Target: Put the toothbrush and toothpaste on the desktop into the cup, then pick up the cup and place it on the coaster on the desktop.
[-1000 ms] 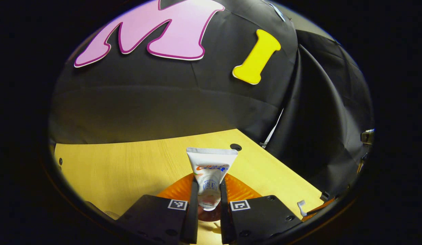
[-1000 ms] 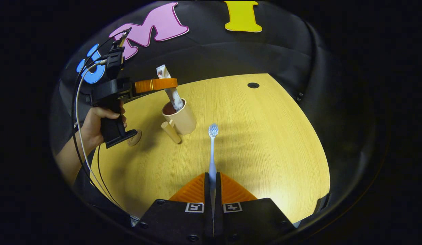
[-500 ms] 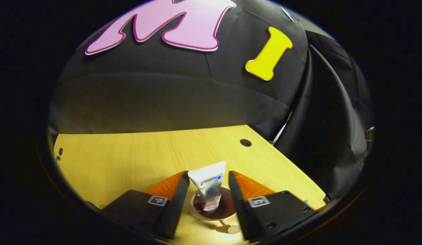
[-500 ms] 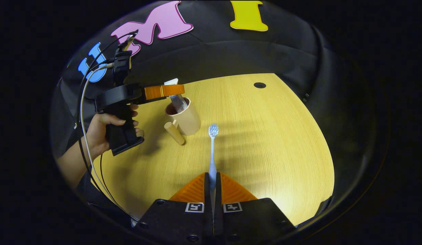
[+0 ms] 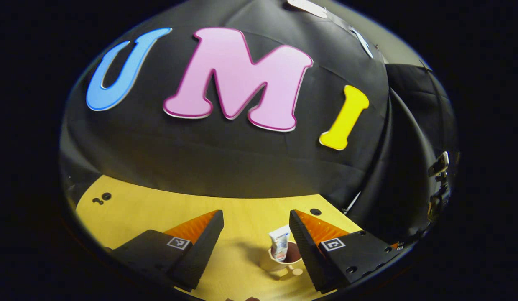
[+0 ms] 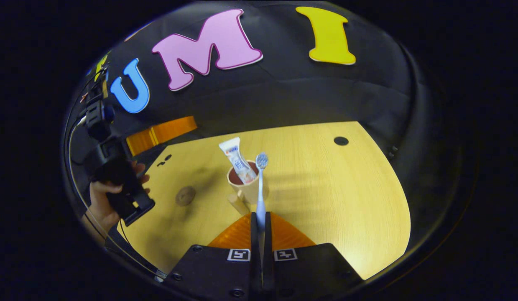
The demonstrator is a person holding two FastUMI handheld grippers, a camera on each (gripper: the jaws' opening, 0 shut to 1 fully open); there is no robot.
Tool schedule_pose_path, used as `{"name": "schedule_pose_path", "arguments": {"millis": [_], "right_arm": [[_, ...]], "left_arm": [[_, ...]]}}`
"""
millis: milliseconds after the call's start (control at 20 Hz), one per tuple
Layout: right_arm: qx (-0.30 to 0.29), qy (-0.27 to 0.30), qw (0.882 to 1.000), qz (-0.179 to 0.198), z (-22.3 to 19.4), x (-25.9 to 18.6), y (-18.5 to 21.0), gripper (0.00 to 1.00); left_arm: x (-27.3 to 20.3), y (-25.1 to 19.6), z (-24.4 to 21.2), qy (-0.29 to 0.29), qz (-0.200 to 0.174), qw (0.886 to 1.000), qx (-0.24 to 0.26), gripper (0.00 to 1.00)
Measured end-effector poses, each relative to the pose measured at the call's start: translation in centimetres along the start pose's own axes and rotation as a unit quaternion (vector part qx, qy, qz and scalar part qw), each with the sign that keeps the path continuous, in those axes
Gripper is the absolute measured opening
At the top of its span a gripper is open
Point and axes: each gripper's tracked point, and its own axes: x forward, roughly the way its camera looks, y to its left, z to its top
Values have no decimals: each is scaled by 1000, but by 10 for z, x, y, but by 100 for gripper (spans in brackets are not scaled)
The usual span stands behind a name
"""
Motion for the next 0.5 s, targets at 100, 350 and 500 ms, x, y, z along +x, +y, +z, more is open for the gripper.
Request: {"name": "schedule_pose_path", "arguments": {"millis": [100,350,500], "right_arm": [[-9,-25,1000,12,19,7,9,6],[-35,-109,992,44,74,33,38,6],[-58,-158,984,60,91,54,53,5]], "left_arm": [[-26,18,5,-14,16,1000,-7,98],[-74,49,-3,-26,53,998,-7,97],[-102,70,-22,-18,82,996,-11,98]]}}
